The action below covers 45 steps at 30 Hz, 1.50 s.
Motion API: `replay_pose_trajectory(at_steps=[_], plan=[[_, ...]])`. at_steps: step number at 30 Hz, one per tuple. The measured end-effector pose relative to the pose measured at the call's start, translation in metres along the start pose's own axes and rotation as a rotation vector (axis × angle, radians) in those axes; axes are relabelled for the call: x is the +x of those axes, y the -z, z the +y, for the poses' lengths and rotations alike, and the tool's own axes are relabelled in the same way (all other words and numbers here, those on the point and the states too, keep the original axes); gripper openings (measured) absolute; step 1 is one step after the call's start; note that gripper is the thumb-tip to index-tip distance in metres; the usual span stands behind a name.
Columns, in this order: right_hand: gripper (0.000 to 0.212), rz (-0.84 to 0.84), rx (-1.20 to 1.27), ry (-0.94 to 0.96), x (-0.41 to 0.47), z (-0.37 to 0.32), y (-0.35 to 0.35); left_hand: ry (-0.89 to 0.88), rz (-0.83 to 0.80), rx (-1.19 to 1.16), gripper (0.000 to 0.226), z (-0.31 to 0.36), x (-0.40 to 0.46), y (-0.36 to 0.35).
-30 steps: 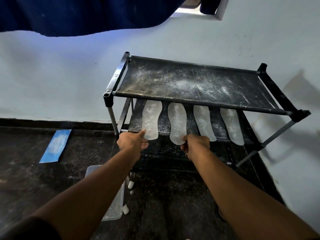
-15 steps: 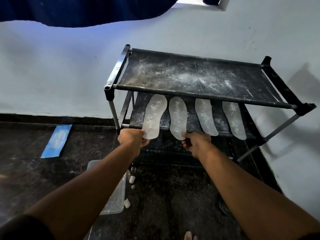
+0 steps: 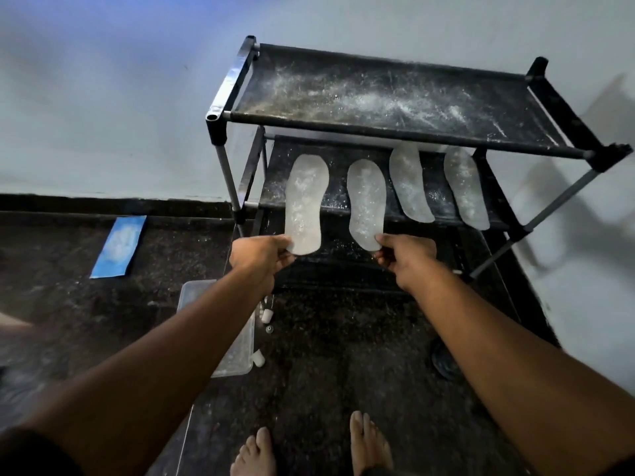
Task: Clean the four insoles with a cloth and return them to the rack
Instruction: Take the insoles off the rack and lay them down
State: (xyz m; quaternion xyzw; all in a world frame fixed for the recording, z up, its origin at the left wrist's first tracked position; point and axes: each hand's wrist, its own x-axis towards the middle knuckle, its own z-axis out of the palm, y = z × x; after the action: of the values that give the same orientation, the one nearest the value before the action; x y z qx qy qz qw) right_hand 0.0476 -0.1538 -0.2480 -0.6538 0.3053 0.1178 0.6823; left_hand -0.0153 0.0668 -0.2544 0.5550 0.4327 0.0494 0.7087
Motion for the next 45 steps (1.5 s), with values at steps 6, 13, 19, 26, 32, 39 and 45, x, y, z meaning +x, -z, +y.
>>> replay_pose_trajectory(at_steps=[6,13,19,26,32,39,45], plan=[[0.010,-0.011,-0.030,0.018,-0.010,0.014,0.017,0.006,-0.033,-0.012,0.013,-0.018,-0.008,0.023],[0.006,-0.069,-0.010,0.041,-0.037,0.045,0.033,0.012,-0.055,-0.021,0.005,-0.046,-0.036,0.044],[0.009,-0.100,-0.026,0.037,-0.053,0.081,0.055,0.043,-0.062,-0.002,0.009,-0.082,-0.058,0.065],[0.010,-0.100,-0.032,0.022,-0.054,0.128,0.070,0.086,-0.062,0.009,0.005,-0.125,-0.061,0.085],[0.010,-0.101,-0.077,0.004,-0.046,0.174,0.077,0.092,-0.013,0.068,0.004,-0.161,-0.051,0.097],[0.008,-0.085,-0.116,-0.039,-0.026,0.214,0.065,0.151,0.057,0.097,0.011,-0.204,-0.022,0.089],[0.005,-0.064,-0.149,-0.092,0.013,0.248,0.050,0.221,0.117,0.115,0.012,-0.246,0.008,0.084]])
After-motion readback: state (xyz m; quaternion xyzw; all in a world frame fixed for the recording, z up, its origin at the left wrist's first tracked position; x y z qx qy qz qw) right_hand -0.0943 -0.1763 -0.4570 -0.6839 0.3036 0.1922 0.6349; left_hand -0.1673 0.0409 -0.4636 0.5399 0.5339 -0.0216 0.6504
